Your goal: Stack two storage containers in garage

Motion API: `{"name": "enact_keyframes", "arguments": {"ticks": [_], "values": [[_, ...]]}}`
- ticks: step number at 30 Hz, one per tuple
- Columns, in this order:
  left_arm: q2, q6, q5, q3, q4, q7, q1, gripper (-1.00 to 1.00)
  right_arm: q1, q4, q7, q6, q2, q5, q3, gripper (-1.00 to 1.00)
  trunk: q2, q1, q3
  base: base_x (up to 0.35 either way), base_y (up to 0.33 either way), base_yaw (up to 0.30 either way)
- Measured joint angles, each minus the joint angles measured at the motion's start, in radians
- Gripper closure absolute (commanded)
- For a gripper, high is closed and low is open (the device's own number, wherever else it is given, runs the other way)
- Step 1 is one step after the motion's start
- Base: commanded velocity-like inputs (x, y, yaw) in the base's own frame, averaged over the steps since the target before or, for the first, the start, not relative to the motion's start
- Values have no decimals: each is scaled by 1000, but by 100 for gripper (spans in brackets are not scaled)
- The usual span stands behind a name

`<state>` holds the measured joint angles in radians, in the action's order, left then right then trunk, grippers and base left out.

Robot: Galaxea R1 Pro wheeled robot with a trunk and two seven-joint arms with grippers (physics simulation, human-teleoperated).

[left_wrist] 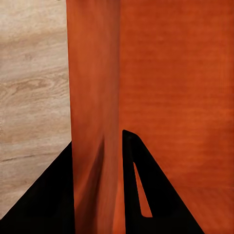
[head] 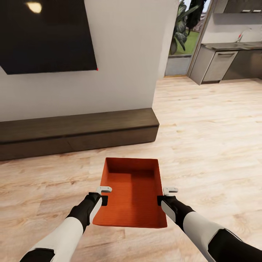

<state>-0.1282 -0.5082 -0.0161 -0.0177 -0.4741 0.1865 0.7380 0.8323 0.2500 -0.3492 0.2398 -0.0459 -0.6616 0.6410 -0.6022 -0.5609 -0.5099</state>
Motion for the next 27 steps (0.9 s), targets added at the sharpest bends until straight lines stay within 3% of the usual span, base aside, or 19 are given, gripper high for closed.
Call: {"name": "enact_keyframes", "arguments": {"ticks": [27], "values": [[0, 0, 0, 0, 0, 0, 0, 100, 0, 0, 0, 0, 0, 0, 0, 100, 190, 104, 120, 0, 0, 0]]}}
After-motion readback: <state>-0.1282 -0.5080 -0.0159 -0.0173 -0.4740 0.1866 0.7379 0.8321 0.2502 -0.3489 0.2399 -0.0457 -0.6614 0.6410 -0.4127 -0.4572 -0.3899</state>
